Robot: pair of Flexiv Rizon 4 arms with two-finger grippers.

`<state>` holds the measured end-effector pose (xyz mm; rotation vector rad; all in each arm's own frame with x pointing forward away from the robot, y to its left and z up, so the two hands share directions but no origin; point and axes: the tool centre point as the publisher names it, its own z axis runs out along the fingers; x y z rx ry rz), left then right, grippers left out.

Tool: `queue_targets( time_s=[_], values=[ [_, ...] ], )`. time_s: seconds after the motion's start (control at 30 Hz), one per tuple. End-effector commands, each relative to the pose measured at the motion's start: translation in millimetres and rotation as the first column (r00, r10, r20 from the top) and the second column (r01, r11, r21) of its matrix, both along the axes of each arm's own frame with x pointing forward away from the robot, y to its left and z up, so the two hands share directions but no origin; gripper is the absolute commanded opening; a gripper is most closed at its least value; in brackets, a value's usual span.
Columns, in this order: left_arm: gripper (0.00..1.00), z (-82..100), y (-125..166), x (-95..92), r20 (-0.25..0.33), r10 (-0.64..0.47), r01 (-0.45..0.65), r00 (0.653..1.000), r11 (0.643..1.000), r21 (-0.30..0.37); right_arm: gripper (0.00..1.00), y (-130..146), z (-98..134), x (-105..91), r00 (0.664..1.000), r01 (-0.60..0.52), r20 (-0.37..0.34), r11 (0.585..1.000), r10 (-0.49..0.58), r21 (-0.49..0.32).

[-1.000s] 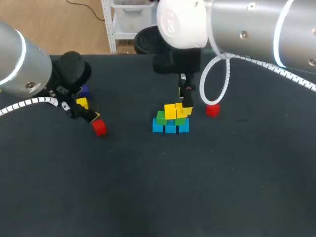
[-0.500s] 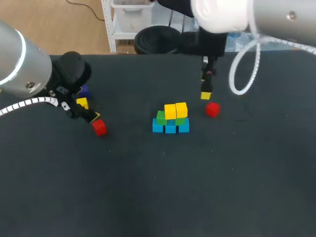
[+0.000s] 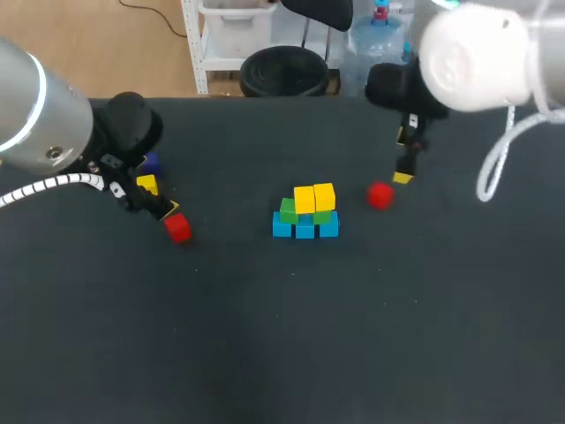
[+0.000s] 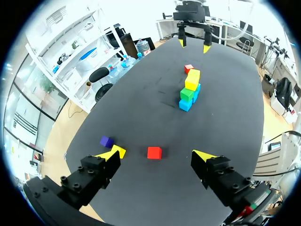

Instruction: Place the blue cubes, place green cubes on the blue cubes, place the yellow cubes on the green cubes, then place the red cubes on the yellow cubes, and place purple cube on the red cubes.

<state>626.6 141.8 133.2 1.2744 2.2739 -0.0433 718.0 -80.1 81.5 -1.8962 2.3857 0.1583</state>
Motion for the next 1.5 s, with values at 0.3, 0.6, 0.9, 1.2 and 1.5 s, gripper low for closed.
queue_targets(
  time_s=[0.3,0.6,0.9,1.2,1.5],
  values=[
    [1.00,-0.2,1.2,0.5,0.000,-0.004,0.004,1.000,1.000,-0.003,1.00,-12.8,-8.2,-4.8,0.983,0.025,0.177,0.996,-0.040,0.084],
    [1.00,-0.2,1.2,0.5,0.000,-0.004,0.004,1.000,1.000,-0.003,1.00,-25.3,-9.8,-3.6,0.968,0.068,0.233,0.990,-0.094,0.121],
    [1.00,-0.2,1.2,0.5,0.000,-0.004,0.004,1.000,1.000,-0.003,1.00,-40.4,-9.9,-5.4,0.943,0.110,0.294,0.979,-0.157,0.170],
    [1.00,-0.2,1.2,0.5,0.000,-0.004,0.004,1.000,1.000,-0.003,1.00,-52.5,-3.1,-10.4,0.916,0.144,0.343,0.968,-0.208,0.204],
    [1.00,-0.2,1.2,0.5,0.000,-0.004,0.004,1.000,1.000,-0.003,1.00,-52.7,-2.2,-13.1,0.920,0.148,0.327,0.965,-0.214,0.217]
  ],
)
